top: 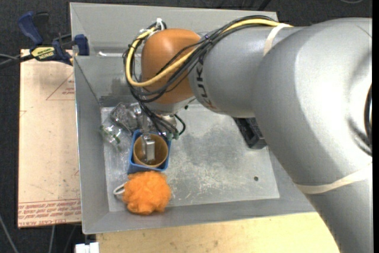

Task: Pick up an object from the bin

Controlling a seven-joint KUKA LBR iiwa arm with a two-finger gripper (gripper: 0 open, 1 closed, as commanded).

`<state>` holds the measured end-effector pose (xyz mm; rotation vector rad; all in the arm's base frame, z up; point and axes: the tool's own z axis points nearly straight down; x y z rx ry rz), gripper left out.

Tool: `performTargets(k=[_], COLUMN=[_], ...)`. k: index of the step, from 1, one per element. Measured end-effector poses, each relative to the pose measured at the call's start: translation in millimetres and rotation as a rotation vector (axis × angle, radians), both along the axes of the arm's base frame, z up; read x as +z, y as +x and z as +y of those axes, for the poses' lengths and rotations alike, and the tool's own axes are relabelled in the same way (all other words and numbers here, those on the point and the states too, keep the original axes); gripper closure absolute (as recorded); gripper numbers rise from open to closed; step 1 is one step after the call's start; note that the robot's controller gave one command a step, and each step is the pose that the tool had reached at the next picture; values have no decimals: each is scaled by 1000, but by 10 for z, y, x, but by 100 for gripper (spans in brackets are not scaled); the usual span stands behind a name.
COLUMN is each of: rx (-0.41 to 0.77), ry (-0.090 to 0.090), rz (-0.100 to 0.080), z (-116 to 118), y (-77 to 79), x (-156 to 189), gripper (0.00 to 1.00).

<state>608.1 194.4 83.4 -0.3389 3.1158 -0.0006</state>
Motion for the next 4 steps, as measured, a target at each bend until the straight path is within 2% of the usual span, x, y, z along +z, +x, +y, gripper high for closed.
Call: performTargets(k=[1,2,3,4], rx=[29,29,69,69], ry=[7,8,9,9], rz=[-14,-14,-17,-17], z=[67,67,12,12], y=[35,35,188,188], x=[80,81,788,788], gripper=[100,100,100,100])
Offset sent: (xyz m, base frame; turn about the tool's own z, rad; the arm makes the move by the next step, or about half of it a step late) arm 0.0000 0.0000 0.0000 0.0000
